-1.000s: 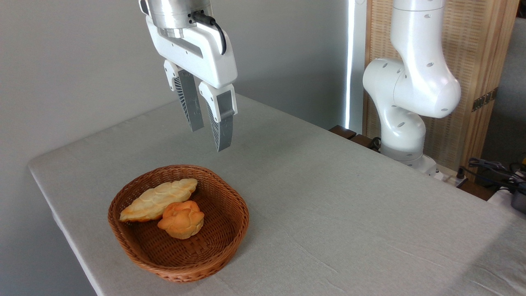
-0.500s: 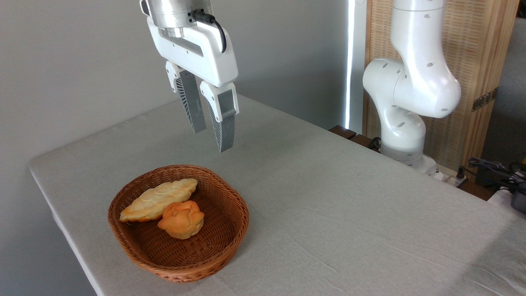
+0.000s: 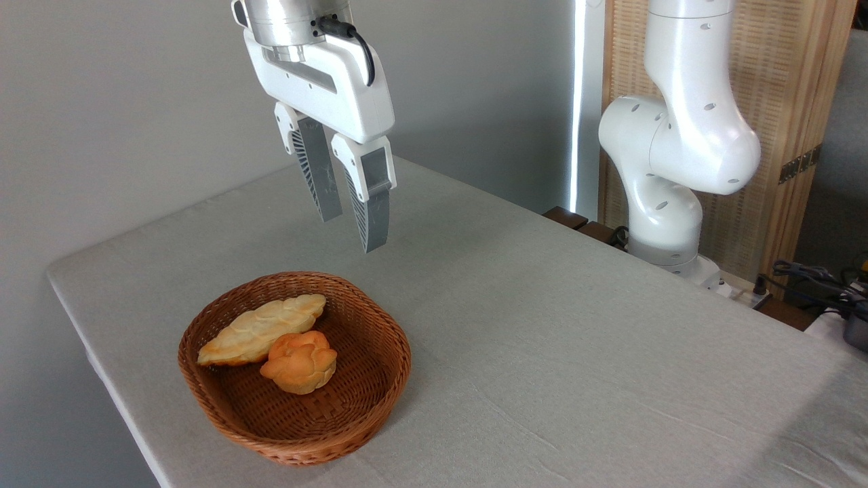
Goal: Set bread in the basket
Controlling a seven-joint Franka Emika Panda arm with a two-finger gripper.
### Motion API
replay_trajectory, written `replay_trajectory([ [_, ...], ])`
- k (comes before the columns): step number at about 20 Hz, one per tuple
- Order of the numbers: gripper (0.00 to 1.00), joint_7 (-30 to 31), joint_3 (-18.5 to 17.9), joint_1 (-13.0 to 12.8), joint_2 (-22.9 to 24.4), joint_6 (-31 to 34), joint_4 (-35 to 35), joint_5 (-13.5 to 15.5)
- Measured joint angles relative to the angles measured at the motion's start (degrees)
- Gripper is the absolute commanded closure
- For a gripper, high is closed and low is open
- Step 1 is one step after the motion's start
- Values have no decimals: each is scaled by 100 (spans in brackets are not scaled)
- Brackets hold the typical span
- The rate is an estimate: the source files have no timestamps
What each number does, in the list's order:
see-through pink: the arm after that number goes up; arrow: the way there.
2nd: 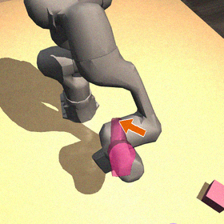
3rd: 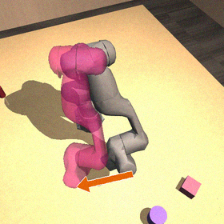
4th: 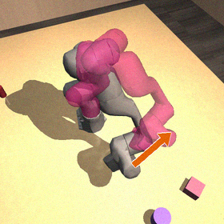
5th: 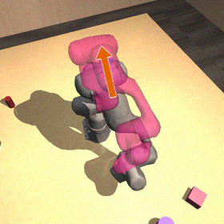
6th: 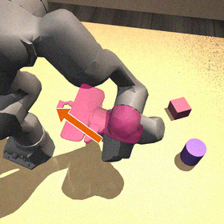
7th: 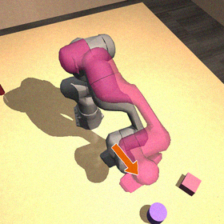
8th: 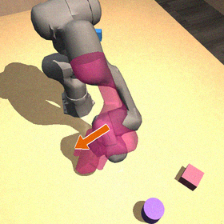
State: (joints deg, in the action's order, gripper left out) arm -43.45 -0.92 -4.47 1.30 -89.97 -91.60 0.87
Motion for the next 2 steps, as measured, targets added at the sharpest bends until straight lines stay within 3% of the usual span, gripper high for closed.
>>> replay_trajectory([
  [2,0,0,0,0,0,0,0,-78],
])
